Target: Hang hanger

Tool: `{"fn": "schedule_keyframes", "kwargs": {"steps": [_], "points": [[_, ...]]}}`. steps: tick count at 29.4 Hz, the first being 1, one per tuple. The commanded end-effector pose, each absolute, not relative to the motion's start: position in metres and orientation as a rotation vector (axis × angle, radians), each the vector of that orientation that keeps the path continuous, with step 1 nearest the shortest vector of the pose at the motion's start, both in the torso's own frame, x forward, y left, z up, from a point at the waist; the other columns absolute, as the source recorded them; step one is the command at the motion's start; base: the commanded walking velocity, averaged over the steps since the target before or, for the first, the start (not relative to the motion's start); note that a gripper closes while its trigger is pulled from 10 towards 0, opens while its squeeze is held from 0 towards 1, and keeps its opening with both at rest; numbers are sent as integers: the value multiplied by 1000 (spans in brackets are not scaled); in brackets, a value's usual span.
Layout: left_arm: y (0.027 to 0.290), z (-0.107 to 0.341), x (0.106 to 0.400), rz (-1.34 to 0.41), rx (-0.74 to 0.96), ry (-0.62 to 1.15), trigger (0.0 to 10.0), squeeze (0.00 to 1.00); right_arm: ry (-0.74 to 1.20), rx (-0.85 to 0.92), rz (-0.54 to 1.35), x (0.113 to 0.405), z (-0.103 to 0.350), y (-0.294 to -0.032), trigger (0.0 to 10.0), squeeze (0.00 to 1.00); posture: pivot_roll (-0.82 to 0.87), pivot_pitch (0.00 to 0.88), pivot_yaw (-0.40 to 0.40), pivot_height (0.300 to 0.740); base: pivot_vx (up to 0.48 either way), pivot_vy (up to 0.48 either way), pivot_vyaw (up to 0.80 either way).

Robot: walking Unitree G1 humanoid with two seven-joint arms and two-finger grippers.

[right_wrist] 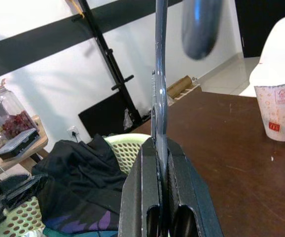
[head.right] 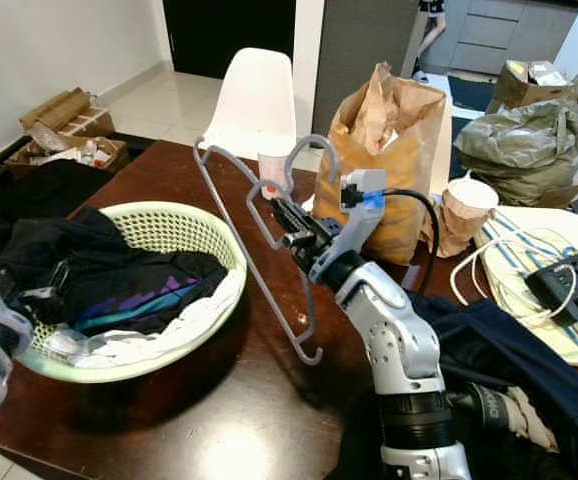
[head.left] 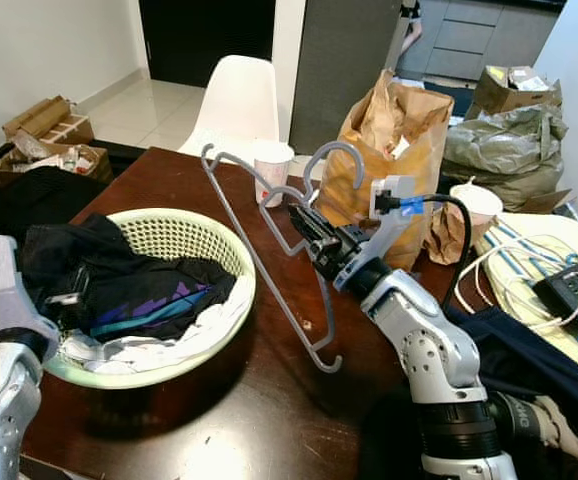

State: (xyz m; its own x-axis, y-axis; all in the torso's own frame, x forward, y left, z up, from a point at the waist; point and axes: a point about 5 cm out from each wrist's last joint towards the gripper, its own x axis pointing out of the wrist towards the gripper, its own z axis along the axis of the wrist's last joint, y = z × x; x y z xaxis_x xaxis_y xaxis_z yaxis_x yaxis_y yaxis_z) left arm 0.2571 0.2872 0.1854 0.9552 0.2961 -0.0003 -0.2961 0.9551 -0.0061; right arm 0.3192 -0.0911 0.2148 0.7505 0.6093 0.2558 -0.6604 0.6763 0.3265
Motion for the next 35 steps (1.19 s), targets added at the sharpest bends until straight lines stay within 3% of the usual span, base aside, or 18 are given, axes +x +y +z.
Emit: {"fn": "schedule_keyframes", "kwargs": {"steps": [1,21,23,35], "points": [[295,184,260,308,17,11,10000,0,-130,404,706,316,214,-93,10000,0,-31,90,-61,740,0,0,0],[288,180,277,254,15,45,10000,0,-128,378,686,317,213,-97,10000,0,-44,93,-64,740,0,0,0],[286,176,278,237,8,64,392,0,-128,374,681,317,213,-97,10000,0,-42,94,-63,740,0,0,0],[285,174,280,215,9,95,0,0,-129,367,662,318,213,-98,10000,0,-41,94,-61,740,0,0,0]]}}
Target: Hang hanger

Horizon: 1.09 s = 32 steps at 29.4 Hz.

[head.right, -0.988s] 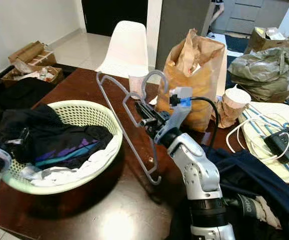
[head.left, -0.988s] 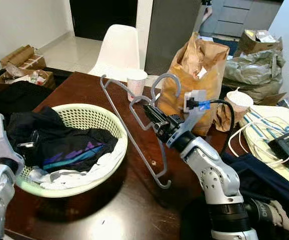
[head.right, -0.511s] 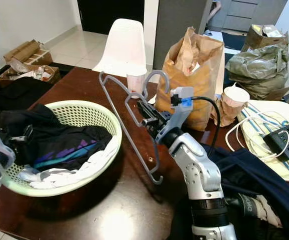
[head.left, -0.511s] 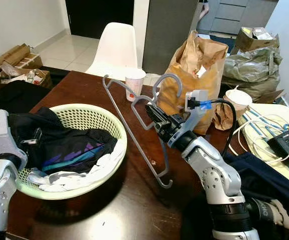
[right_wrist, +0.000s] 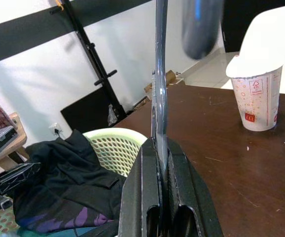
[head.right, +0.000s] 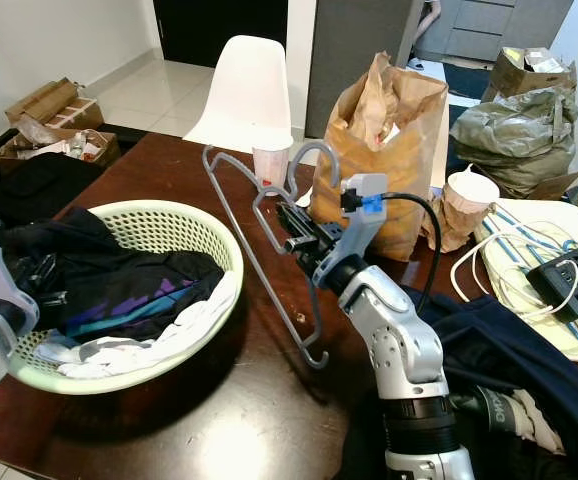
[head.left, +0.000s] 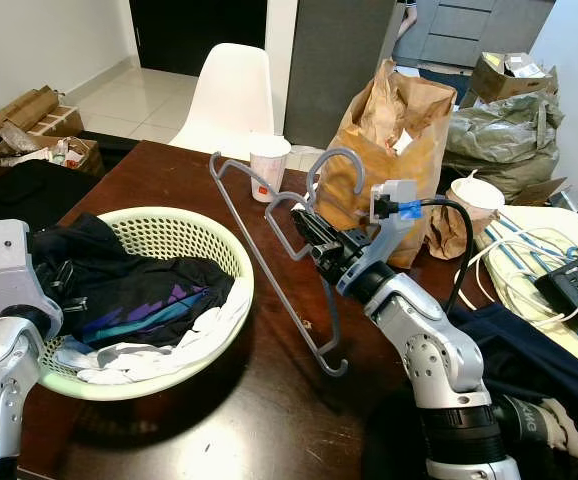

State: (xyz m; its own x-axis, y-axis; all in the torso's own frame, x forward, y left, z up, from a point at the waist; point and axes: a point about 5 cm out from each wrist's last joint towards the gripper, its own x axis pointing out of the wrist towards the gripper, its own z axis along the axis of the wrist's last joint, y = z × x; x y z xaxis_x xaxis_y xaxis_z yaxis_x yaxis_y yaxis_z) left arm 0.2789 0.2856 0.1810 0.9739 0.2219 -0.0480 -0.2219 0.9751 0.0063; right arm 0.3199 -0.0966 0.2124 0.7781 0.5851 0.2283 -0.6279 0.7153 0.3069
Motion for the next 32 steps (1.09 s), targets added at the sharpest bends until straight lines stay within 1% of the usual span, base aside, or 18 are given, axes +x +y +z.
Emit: {"fn": "schedule_keyframes", "kwargs": {"steps": [1,11,12,13,14,16,17,19,20,22,23,27,28,31,32], "points": [[285,174,280,215,9,95,0,0,-129,367,662,318,213,-98,10000,0,-41,94,-61,740,0,0,0],[284,175,282,207,10,95,0,0,-133,363,647,320,214,-101,10000,0,-42,92,-58,740,0,0,0],[282,184,283,196,-6,57,0,0,-132,362,643,320,214,-101,10000,0,-43,88,-56,740,0,0,0],[282,184,283,196,-6,57,0,0,-132,362,643,320,214,-101,10000,0,-43,88,-56,740,0,0,0],[267,214,287,89,-57,-71,0,0,-133,361,640,321,214,-101,10000,0,-47,85,-57,740,0,0,0],[267,214,287,89,-57,-71,0,0,-133,361,640,321,214,-101,10000,0,-47,85,-57,740,0,0,0],[245,256,284,-73,-94,-237,0,0,-134,361,637,321,214,-101,10000,0,-42,83,-59,740,0,0,0],[245,256,284,-73,-94,-237,0,0,-134,361,637,321,214,-101,10000,0,-42,83,-59,740,0,0,0],[223,308,271,-271,-138,-445,0,0,-135,361,636,322,214,-101,10000,0,-40,82,-59,740,0,0,0],[223,308,271,-271,-138,-445,0,0,-135,361,636,322,214,-101,10000,0,-40,82,-59,740,0,0,0],[208,349,253,-417,-151,-611,0,0,-135,361,635,323,214,-101,10000,0,-33,79,-60,740,0,0,0],[208,349,253,-417,-151,-611,0,0,-135,361,635,323,214,-101,10000,0,-33,79,-60,740,0,0,0],[204,380,237,-498,-167,-743,0,0,-136,365,636,324,214,-99,10000,0,-25,69,-58,740,0,0,0],[204,380,237,-498,-167,-743,0,0,-136,365,636,324,214,-99,10000,0,-25,69,-58,740,0,0,0],[207,400,227,-503,-163,-830,0,0,-138,367,635,325,214,-98,10000,0,-27,62,-57,740,0,0,0]]}}
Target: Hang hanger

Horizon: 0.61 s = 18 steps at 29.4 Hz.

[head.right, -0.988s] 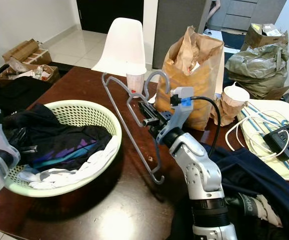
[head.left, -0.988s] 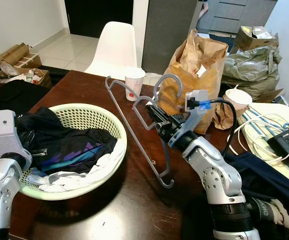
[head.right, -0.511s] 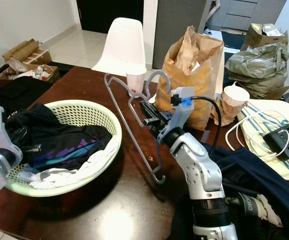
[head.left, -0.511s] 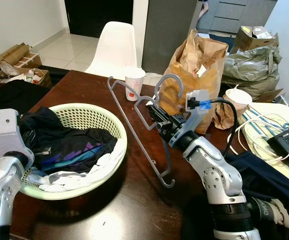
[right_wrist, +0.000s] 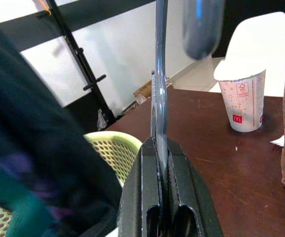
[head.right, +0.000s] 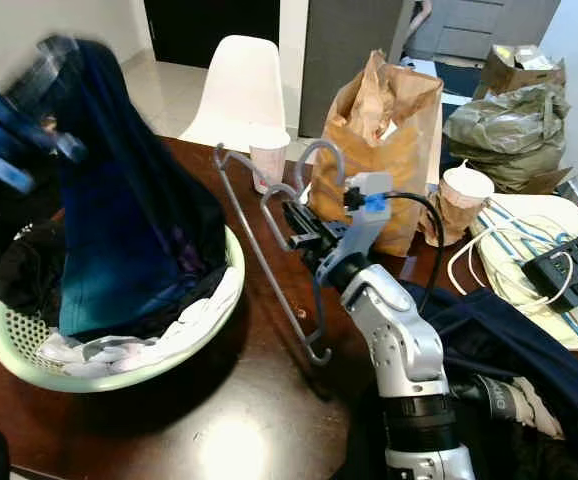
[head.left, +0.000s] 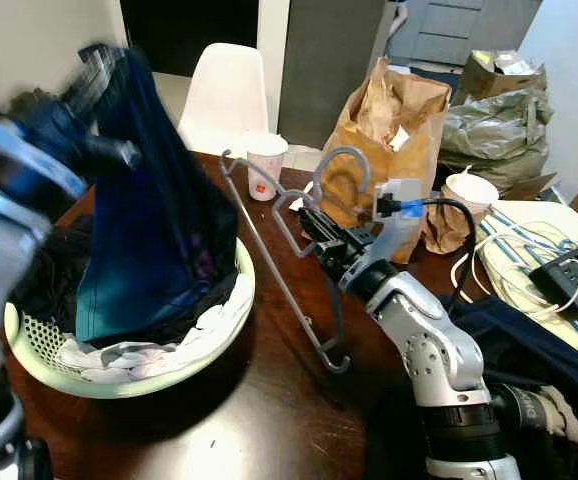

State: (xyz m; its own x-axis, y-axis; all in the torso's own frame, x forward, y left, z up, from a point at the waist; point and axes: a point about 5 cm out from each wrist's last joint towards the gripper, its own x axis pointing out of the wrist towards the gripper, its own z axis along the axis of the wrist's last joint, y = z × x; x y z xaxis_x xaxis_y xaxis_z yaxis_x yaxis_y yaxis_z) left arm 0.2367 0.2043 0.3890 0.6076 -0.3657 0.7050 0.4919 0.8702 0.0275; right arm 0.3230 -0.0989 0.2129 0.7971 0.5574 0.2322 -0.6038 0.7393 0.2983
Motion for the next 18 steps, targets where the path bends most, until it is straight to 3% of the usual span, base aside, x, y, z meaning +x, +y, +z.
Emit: {"fn": "schedule_keyframes", "kwargs": {"steps": [1,5,6,9,11,12,13,17,18], "points": [[207,400,227,-503,-163,-830,0,0,-138,367,635,325,214,-98,10000,0,-27,62,-57,740,0,0,0],[219,414,221,-441,-142,-886,0,0,-140,369,634,325,214,-98,10000,0,-28,60,-53,740,0,0,0],[245,429,216,-275,-90,-938,0,0,-143,372,629,326,215,-98,10000,0,-24,57,-47,740,0,0,0],[245,429,216,-275,-90,-938,0,0,-143,372,629,326,215,-98,10000,0,-24,57,-47,740,0,0,0],[297,454,196,157,66,-1027,0,0,-146,377,621,327,214,-100,10000,0,-21,59,-45,740,0,0,0],[297,454,196,157,66,-1027,0,0,-146,377,621,327,214,-100,10000,0,-21,59,-45,740,0,0,0],[310,462,184,323,141,-1062,0,0,-146,379,618,327,214,-100,10000,0,-21,60,-44,740,0,0,0],[313,465,181,372,163,-1076,0,0,-146,381,617,327,214,-100,10000,0,-20,62,-44,740,0,0,0],[302,460,190,292,151,-1049,0,0,-147,381,615,327,214,-100,10000,0,-21,63,-46,740,0,0,0]]}}
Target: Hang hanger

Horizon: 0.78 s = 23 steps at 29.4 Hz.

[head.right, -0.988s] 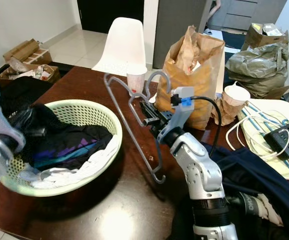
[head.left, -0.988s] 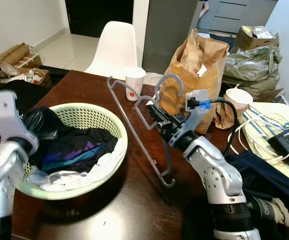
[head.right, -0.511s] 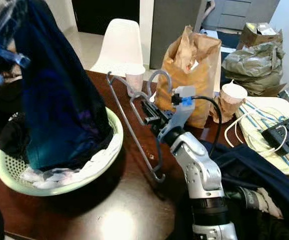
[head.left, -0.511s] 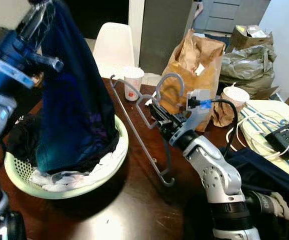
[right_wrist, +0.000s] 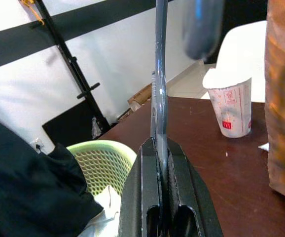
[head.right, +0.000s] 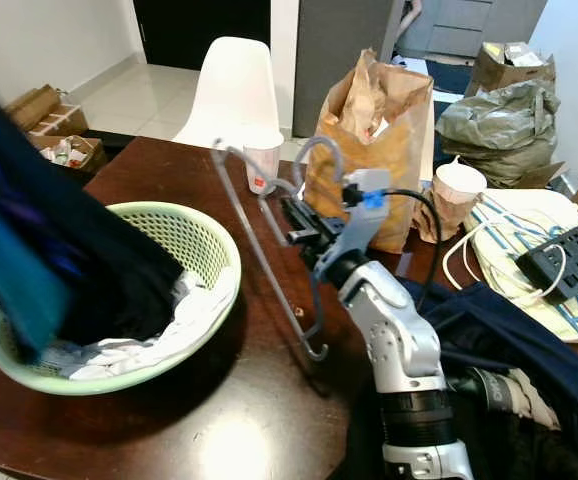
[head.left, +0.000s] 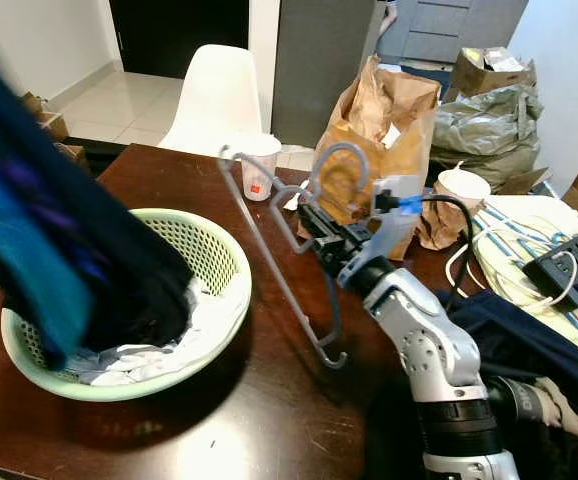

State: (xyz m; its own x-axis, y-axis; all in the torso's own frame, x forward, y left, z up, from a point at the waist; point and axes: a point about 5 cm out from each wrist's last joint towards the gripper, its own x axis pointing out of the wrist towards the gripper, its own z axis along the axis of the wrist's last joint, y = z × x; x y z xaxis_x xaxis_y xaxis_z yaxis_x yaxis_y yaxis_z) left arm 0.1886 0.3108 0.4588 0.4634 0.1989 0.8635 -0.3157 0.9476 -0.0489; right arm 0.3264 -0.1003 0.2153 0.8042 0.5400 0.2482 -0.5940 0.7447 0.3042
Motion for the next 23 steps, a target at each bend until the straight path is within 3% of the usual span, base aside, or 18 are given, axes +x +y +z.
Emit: {"fn": "schedule_keyframes", "kwargs": {"steps": [1,2,3,7,8,10,11,13,15,18,19,22,23], "points": [[302,460,190,292,151,-1049,0,0,-147,381,615,327,214,-100,10000,0,-21,63,-46,740,0,0,0],[302,460,190,292,151,-1049,0,0,-147,381,615,327,214,-100,10000,0,-21,63,-46,740,0,0,0],[277,443,210,92,89,-973,0,0,-147,381,614,326,214,-100,10000,0,-22,63,-47,740,0,0,0],[277,443,210,92,89,-973,0,0,-147,381,614,326,214,-100,10000,0,-22,63,-47,740,0,0,0],[236,412,232,-200,15,-854,0,0,-148,382,611,326,214,-101,10000,0,-26,67,-41,740,0,0,0],[236,412,232,-200,15,-854,0,0,-148,382,611,326,214,-101,10000,0,-26,67,-41,740,0,0,0],[196,374,244,-454,-104,-700,0,0,-148,382,606,326,214,-101,10000,0,-23,71,-39,740,0,0,0],[196,374,244,-454,-104,-700,0,0,-148,382,606,326,214,-101,10000,0,-23,71,-39,740,0,0,0],[140,299,245,-757,-300,-394,0,0,-147,386,600,326,214,-102,10000,0,-17,75,-39,740,0,0,0],[140,299,245,-757,-300,-394,0,0,-147,386,600,326,214,-102,10000,0,-17,75,-39,740,0,0,0],[126,277,241,-829,-361,-297,0,0,-148,387,599,326,213,-102,10000,0,-14,77,-38,740,0,0,0],[126,277,241,-829,-361,-297,0,0,-148,387,599,326,213,-102,10000,0,-14,77,-38,740,0,0,0],[115,260,239,-860,-388,-227,0,0,-148,388,597,327,214,-103,10000,0,-11,79,-38,740,0,0,0]]}}
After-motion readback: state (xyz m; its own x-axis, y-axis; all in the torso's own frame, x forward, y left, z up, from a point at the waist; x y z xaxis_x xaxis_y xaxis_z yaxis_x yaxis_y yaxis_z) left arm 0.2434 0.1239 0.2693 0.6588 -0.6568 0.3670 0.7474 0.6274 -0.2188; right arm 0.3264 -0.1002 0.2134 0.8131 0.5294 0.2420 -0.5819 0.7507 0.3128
